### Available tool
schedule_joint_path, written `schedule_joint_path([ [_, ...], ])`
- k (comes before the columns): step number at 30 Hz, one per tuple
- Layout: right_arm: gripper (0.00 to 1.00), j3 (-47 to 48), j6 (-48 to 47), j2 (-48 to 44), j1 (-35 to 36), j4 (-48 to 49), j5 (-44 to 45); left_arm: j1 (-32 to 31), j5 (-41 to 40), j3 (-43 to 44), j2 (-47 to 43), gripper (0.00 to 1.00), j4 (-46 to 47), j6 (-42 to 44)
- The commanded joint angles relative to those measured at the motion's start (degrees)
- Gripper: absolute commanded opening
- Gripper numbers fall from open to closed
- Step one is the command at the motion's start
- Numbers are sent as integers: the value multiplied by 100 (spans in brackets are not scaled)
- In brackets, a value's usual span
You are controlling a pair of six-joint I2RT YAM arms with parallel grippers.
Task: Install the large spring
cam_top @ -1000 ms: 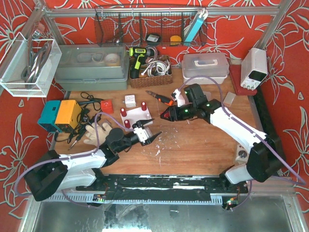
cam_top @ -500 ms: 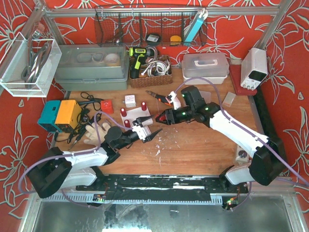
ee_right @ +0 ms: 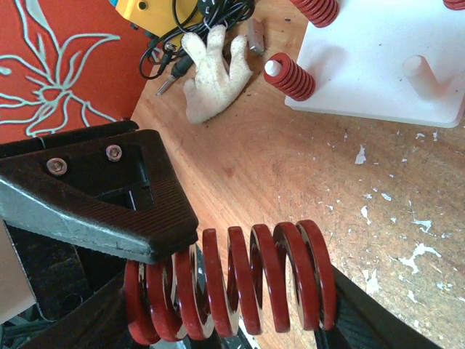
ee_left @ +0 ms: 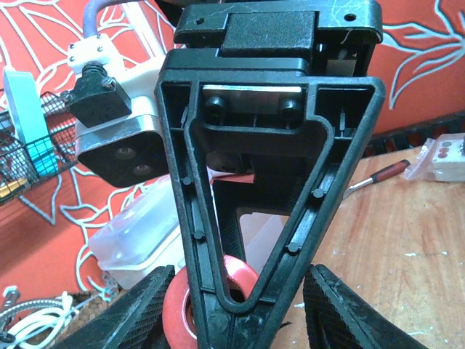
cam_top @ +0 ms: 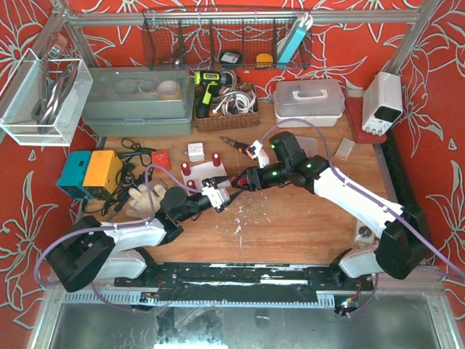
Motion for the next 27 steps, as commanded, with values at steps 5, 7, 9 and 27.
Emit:
schedule_joint_path([
  [5,28,-10,86,-132,95,211,-154,65,328,106,69,43,252,167],
  [7,28,-22,113,-123,108,251,-190,74,378,102,77,42,255,227],
  [9,28,-19,137,-104,127,272,-224,74,406,93,87,41,244,289],
  [27,27,-45,202,-62,181,371,-317,160,587,-10,238,41,473,572],
])
